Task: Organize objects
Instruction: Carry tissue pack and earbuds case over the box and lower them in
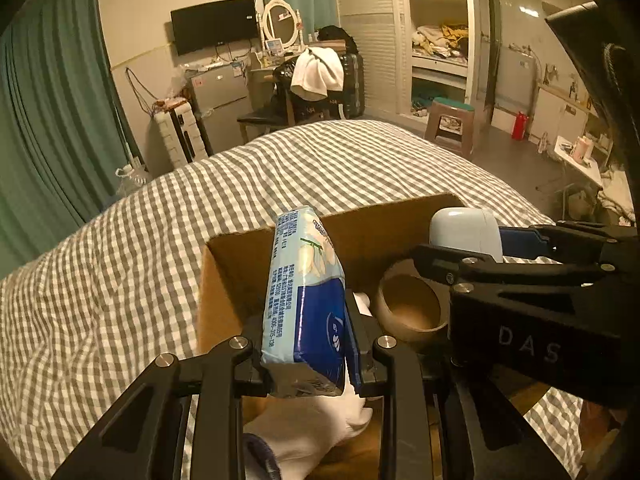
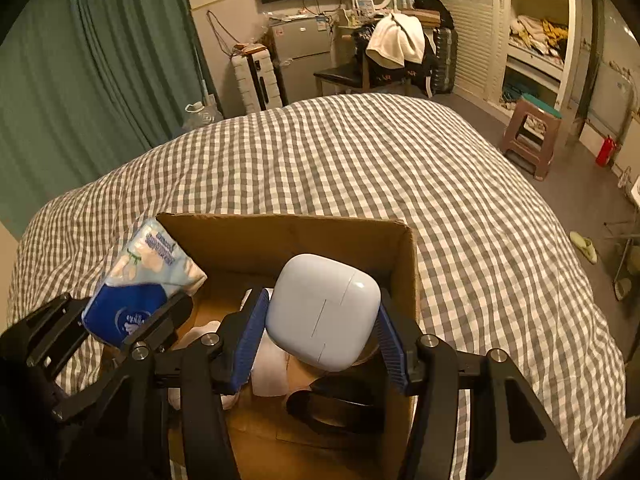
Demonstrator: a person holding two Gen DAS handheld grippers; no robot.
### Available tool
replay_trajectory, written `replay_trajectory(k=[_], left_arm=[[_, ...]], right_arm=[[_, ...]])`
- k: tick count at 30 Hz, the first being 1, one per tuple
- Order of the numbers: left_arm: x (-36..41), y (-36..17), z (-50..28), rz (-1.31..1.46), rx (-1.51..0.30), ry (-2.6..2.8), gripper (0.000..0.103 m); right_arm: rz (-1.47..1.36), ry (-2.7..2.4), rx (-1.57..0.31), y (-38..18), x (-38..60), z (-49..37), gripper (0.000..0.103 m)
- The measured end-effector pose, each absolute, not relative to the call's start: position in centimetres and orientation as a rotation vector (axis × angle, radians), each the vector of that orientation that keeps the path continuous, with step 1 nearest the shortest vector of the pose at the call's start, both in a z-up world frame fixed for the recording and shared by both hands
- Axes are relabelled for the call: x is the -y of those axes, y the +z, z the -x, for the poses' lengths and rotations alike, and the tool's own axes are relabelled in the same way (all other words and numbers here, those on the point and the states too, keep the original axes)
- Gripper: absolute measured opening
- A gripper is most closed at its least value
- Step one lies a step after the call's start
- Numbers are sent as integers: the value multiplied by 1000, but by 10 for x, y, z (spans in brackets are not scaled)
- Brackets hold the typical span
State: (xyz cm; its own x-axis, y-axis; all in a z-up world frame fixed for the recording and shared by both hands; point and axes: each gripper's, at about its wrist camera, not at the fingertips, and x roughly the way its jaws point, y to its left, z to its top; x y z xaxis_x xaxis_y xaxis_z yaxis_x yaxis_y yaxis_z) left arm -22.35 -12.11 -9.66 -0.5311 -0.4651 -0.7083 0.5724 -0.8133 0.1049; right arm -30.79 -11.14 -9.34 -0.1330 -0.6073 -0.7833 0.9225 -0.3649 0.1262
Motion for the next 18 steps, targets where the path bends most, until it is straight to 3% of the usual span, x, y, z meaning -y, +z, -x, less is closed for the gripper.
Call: replay_trajectory(k=[7, 11, 13, 18], left_arm=[[125, -105, 220, -1060, -258, -2313, 28], [129, -104, 218, -1069, -285, -2294, 35], [130, -102, 214, -1063, -312, -2297, 38], [129, -80, 202, -1001, -332, -2330, 66]], right_arm=[[-986, -1702, -474, -101, 116, 314, 53], [-974, -1693, -458, -97, 110, 310, 54], [-969, -1690, -435, -90, 108, 310, 61], [-928, -1713, -398, -62, 104, 307, 72]])
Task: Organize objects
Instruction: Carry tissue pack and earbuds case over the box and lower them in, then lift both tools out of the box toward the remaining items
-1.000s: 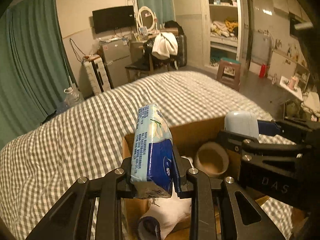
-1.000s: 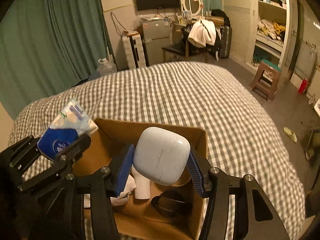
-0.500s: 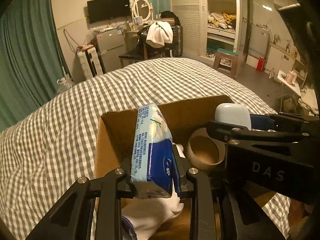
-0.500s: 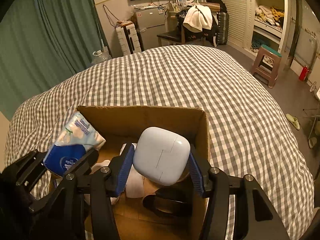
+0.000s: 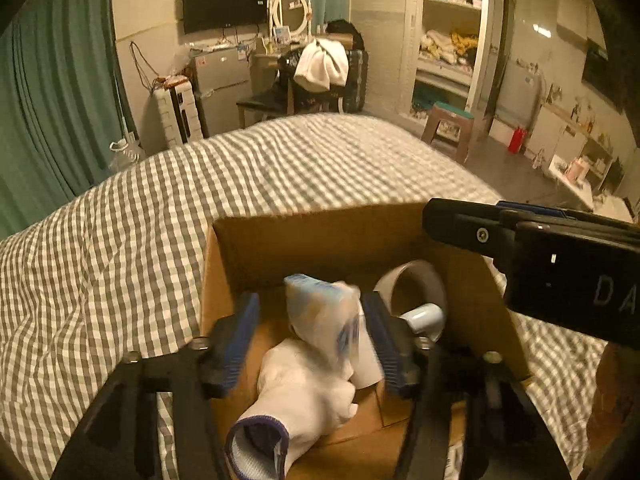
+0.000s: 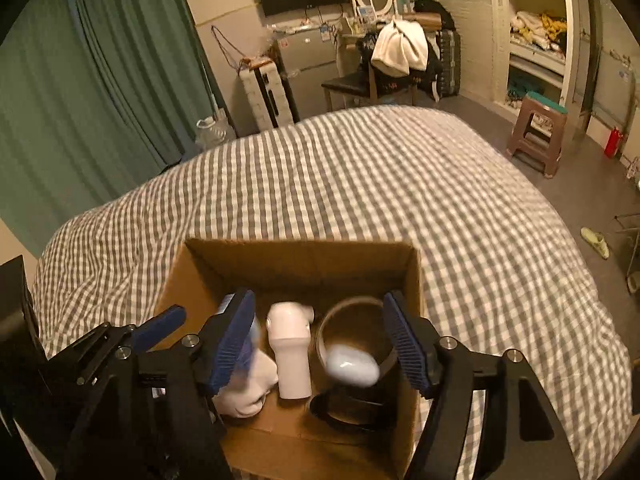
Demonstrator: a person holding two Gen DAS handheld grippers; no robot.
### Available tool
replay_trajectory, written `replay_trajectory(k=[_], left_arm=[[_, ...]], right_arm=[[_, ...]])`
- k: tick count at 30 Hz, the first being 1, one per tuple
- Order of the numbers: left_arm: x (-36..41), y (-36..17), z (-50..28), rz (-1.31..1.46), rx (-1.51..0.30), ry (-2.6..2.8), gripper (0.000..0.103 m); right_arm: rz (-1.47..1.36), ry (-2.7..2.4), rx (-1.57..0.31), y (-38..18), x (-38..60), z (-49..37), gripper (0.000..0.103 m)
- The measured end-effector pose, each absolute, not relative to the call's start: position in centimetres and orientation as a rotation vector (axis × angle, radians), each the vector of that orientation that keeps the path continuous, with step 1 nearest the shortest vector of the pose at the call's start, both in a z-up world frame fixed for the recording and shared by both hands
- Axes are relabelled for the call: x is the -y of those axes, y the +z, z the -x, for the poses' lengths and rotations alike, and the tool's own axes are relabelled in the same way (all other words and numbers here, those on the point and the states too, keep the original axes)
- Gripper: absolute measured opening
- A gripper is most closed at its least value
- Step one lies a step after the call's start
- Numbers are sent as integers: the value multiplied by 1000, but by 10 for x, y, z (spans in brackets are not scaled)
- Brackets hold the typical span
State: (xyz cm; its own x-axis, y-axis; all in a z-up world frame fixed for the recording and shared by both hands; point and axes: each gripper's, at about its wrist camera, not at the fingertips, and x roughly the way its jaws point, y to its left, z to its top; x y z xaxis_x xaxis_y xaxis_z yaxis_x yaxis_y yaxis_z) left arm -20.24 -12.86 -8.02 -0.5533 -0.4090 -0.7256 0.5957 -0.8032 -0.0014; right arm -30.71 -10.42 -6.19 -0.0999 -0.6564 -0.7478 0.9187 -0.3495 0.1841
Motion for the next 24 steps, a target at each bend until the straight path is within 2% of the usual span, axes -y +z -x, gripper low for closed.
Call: replay_trajectory(k=[1, 2, 5, 7, 9, 11, 15, 19, 24], left_arm=[[128, -74, 200, -982, -338, -2333, 75], [127, -66, 195, -957, -341, -2337, 80], [128, -45, 186, -904, -331, -2331, 88], [127, -28, 177, -858, -313, -2318, 94], [126, -9, 166, -812, -309, -2326, 94], [124, 7, 158, -788, -310, -2324, 101], [116, 45, 136, -692, -310, -2325, 103], [105, 77, 113, -627, -280, -2320, 103], [86, 106, 78, -568, -226, -2316, 103]], right_arm=[[-914, -1723, -393, -54, 103, 305, 74], [-906, -1728, -389, -48, 102, 304, 78], [-870, -1743, -369, -25, 94, 300, 82], [-836, -1771, -358, -7, 85, 294, 87], [-776, -1799, -315, 17, 74, 289, 95], [-723, -1818, -276, 42, 63, 284, 99], [-638, -1854, -263, 85, 44, 269, 101], [-549, -1867, -343, 123, 26, 243, 102], [-505, -1829, -388, 145, 0, 220, 101]])
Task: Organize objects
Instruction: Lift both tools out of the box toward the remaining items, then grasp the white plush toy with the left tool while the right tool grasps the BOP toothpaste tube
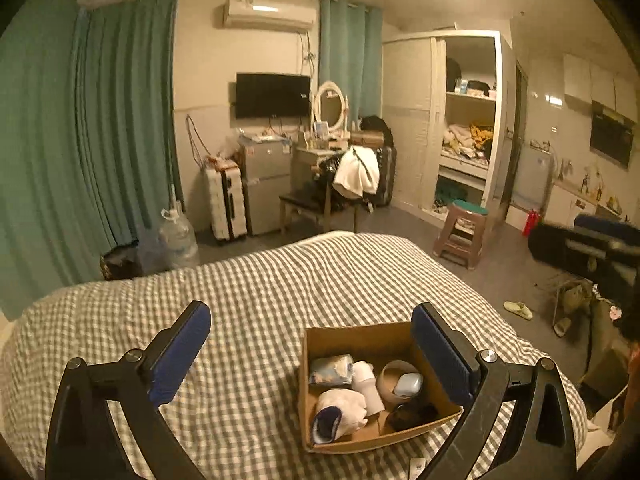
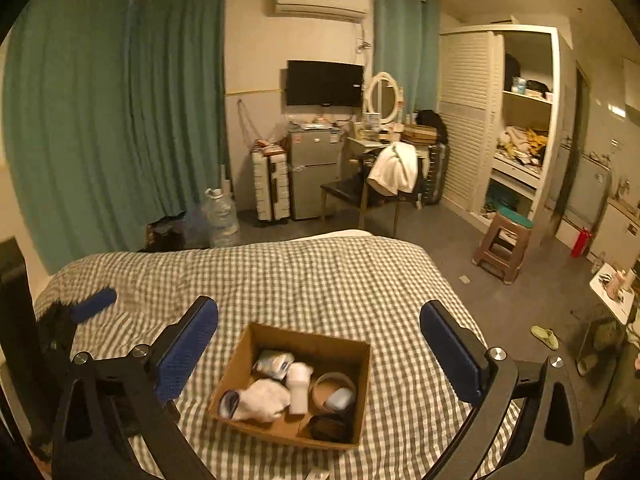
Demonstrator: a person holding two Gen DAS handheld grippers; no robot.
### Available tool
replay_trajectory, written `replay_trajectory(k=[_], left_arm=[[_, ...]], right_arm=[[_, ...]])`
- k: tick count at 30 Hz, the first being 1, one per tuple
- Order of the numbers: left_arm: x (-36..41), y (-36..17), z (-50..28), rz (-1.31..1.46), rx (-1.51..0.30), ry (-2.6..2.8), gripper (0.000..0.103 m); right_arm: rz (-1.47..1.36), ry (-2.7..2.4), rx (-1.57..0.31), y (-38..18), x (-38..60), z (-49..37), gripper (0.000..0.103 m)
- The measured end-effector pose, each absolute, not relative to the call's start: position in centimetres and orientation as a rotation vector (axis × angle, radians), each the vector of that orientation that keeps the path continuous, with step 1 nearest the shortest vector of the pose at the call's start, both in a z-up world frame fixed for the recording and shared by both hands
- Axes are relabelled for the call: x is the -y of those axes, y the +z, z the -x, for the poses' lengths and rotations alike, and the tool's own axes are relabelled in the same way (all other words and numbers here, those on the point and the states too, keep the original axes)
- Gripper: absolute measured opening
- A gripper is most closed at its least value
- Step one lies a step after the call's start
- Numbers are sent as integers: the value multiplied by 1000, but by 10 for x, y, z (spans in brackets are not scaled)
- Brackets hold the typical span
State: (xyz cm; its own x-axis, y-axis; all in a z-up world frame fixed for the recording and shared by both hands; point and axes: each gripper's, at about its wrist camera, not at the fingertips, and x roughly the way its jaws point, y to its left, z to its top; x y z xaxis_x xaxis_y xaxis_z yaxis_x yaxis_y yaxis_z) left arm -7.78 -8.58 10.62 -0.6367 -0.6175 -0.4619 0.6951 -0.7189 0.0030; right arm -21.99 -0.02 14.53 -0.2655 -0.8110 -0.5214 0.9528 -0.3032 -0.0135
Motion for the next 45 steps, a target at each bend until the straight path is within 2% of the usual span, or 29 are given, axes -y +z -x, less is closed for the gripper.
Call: replay_trajectory(k=[7, 14, 19, 24, 29, 33, 40, 45], left_arm=[[59, 113, 29, -562, -225, -2325, 103], [33, 77, 15, -590, -277, -2268, 103], [18, 35, 29, -602, -325, -2251, 103], [2, -17, 52, -702, -271, -2272, 103], [5, -81, 70, -849, -307, -2266, 103], [12, -126, 82, -955, -384, -2237, 103], [3, -159, 86, -1022, -338, -2287, 103], [-1, -182, 95, -1126, -349, -2296, 103]], right_arm=[[-434, -1828, -509, 138, -48, 197, 102], [-450, -1800, -521, 91, -97, 192, 102], [-486, -1818, -466, 54, -120, 204, 101], [-592, -1784, -463, 0, -113, 220, 101], [-747, -1729, -564, -62, -90, 234, 101], [-731, -1747, -660, -91, -81, 238, 101], [-871, -1699, -675, -142, -65, 260, 101], [-921, -1671, -664, -158, -61, 267, 101]])
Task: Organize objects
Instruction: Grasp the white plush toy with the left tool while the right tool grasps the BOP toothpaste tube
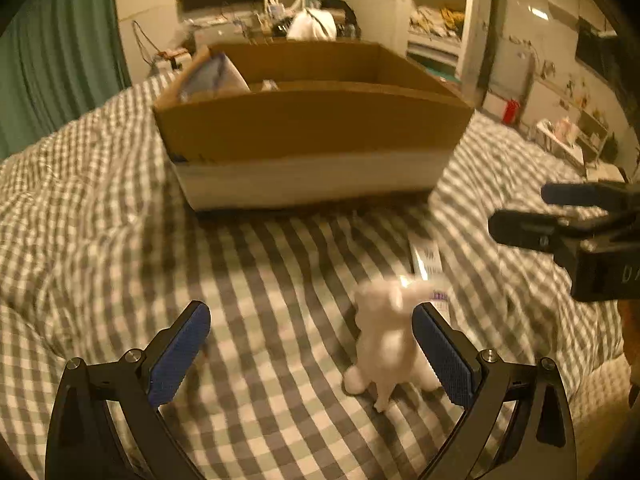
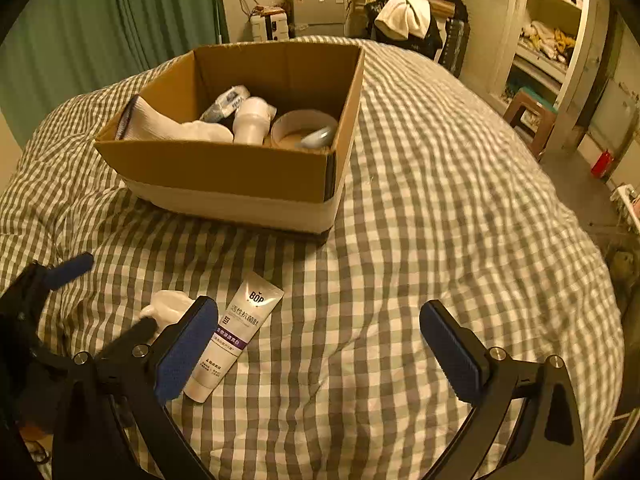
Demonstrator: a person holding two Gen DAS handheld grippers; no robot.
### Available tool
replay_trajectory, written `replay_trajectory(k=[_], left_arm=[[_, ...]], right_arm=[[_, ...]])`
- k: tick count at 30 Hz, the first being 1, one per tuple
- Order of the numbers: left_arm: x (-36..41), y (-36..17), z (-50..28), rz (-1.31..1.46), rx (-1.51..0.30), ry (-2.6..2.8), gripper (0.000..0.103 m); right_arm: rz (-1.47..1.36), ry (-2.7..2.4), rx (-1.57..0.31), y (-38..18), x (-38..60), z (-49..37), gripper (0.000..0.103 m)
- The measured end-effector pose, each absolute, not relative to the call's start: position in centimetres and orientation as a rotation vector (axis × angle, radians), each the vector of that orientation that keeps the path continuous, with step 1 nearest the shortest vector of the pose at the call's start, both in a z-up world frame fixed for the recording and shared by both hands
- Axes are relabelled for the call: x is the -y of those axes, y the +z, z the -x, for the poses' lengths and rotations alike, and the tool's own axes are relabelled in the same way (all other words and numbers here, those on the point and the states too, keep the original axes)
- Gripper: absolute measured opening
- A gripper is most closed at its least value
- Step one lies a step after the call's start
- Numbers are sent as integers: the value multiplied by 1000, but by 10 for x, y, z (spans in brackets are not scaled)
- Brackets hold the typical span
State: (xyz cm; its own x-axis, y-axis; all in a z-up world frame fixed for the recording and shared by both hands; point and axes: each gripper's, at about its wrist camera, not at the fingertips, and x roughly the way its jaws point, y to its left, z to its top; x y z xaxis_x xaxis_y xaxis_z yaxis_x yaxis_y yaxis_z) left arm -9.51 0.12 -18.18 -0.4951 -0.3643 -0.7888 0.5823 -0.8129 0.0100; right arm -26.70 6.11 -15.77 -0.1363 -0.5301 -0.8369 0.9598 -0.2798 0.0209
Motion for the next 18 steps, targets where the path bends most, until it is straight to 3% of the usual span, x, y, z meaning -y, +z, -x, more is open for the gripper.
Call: replay_trajectory(k=[4, 9, 13, 18], left_arm=[[-3, -196, 102, -1183, -416, -2318, 103], [-13, -210, 118, -1234, -302, -2303, 99], [-16, -208, 119, -1242, -352, -2368, 44], [-4, -199, 110, -1210, -450, -2347, 44]], right_arm=[[-947, -1681, -679, -168, -60, 272, 101], [-971, -1691, -680, -171, -61, 276, 101], [-966, -1681, -665, -169, -62, 272, 101], [-958, -1692, -639, -167, -60, 270, 101]])
